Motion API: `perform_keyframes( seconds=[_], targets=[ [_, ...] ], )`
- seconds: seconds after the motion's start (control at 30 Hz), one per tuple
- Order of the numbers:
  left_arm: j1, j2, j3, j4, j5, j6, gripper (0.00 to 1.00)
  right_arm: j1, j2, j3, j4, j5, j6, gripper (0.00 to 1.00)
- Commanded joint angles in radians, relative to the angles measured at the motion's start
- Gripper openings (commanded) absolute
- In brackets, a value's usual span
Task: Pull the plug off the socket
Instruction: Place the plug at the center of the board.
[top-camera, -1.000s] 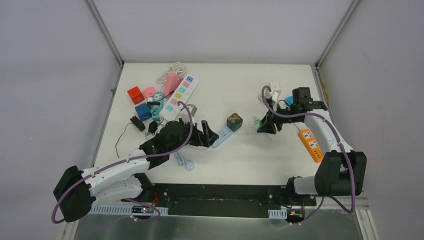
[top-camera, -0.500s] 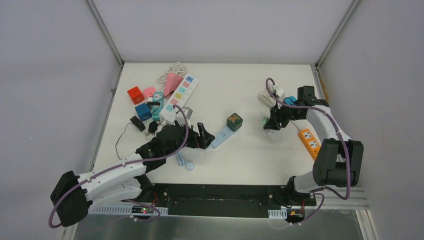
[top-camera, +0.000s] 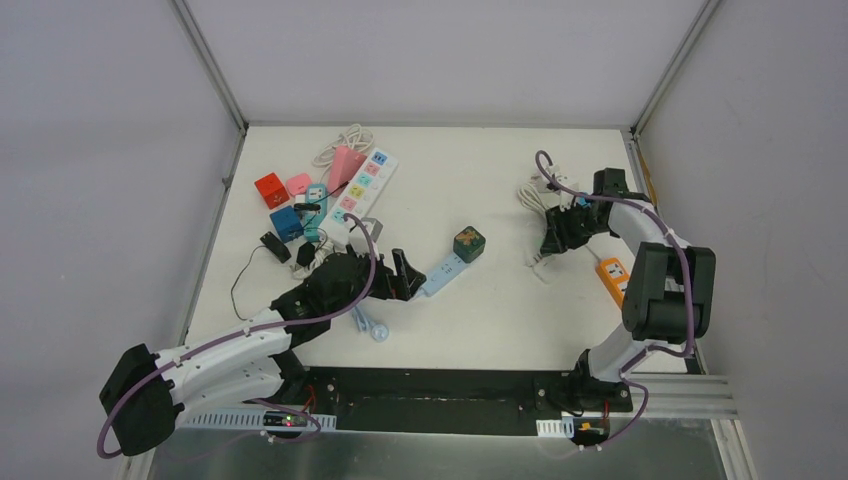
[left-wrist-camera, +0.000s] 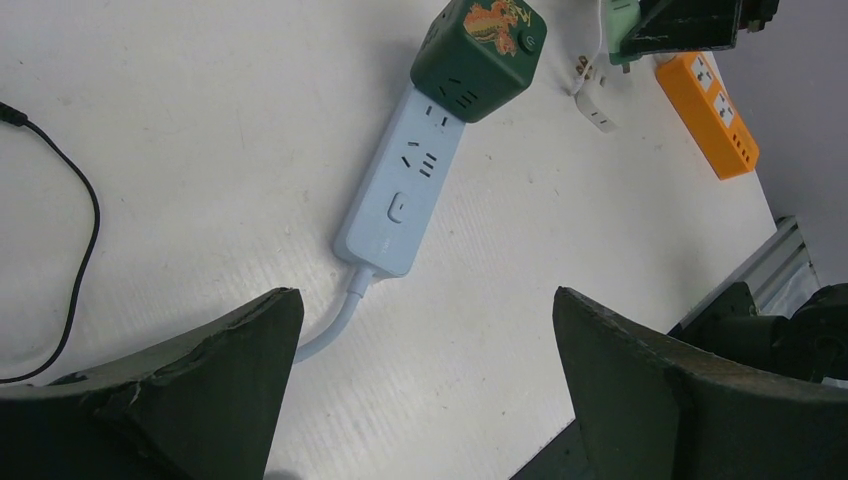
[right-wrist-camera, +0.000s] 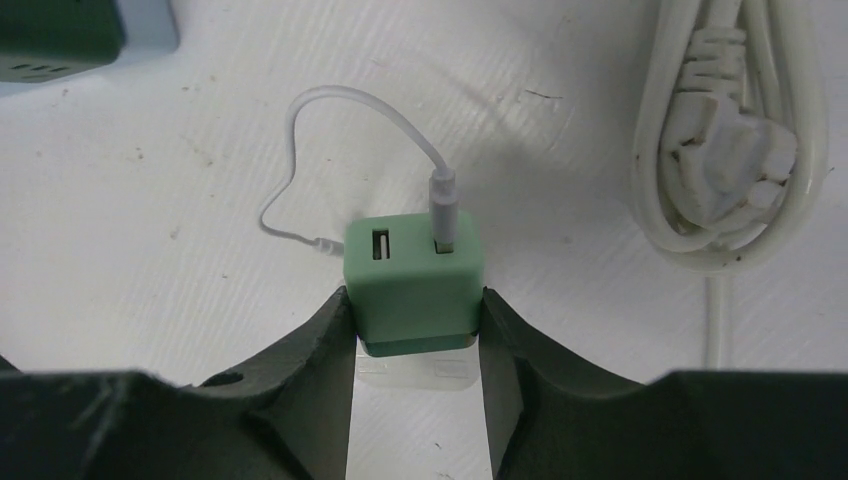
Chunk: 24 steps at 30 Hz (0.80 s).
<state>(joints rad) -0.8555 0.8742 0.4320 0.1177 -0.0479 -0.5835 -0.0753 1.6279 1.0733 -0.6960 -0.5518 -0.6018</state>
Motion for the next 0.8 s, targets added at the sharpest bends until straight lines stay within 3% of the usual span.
perform_keyframes(
  seconds=[0.0, 0.2, 0.6, 0.77],
  targets=[
    [0.010, -0.024, -0.010, 0.017, -0.019, 0.014, 0.99, -0.005, 0.036, 0.063, 0.017, 0.100, 0.045, 0.03],
    [0.013, -0.023, -0.013, 0.017, -0.018, 0.019, 0.99, -0.005, 0.064, 0.071, 0.035, 0.201, 0.075, 0.11],
    [0.014, -0.011, -0.015, 0.021, 0.001, 0.041, 0.99, -0.006, 0.060, 0.072, 0.028, 0.246, 0.073, 0.68],
    [0.013, -0.003, -0.012, 0.031, 0.027, 0.069, 0.99, -0.006, 0.018, 0.059, 0.030, 0.222, 0.058, 0.78]
  ],
)
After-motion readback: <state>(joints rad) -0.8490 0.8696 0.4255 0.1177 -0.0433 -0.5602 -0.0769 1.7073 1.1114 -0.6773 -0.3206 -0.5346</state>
